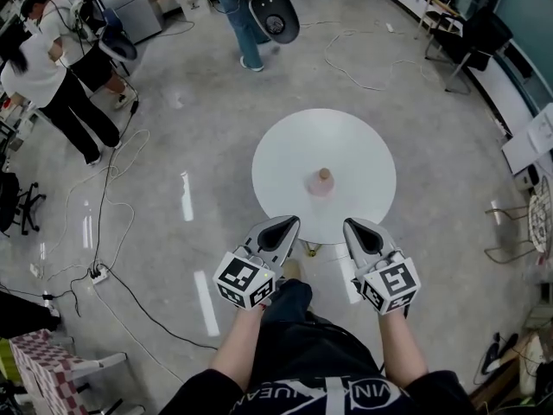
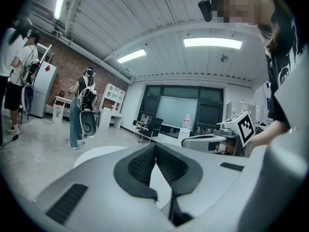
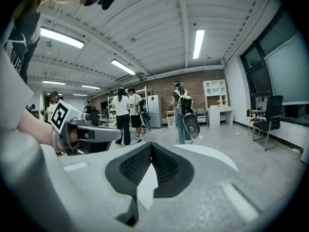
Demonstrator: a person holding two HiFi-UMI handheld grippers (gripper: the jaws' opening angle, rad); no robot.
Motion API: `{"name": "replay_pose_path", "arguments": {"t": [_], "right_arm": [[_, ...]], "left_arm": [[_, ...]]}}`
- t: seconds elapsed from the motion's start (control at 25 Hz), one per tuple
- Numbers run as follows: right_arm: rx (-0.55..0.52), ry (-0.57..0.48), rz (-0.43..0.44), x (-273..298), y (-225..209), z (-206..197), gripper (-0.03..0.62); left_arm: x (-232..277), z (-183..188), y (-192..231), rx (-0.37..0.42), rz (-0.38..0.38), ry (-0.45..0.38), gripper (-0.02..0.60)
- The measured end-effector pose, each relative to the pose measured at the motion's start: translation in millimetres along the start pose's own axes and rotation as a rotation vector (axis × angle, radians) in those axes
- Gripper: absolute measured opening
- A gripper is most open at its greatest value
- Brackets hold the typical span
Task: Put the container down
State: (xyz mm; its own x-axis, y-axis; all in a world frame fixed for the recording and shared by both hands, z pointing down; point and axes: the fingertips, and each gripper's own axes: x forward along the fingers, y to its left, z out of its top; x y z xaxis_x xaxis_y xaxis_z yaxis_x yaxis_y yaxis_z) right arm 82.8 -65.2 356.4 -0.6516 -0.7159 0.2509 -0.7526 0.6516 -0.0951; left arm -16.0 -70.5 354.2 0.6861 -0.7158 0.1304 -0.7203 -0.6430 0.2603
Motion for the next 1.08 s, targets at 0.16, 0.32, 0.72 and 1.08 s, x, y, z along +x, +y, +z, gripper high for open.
{"name": "replay_pose_path", "arguments": {"t": [0.16,0.32,0.72,1.08], "right_arm": [[-0.004,-0.006,-0.002,-6.4,7.2,4.8,0.006],[-0.014,-0.014,0.006,-13.2,9.0,5.3,0.006],[-0.018,-0.014,0.004,-29.9,24.4,2.6,0.006],[-0.013,-0.015,-0.004,-35.7,33.4,1.8,0.006]], "left_arm": [[-10.0,4.2,-4.9,0.003,0.006,-0.01,0.014],[-13.2,4.1,-11.2,0.007,0.012,-0.02,0.014],[-32.6,2.1,-23.7,0.009,0.019,-0.028,0.014],[-44.3,-0.7,-28.0,0.013,0.019,-0.022,0.014]]}}
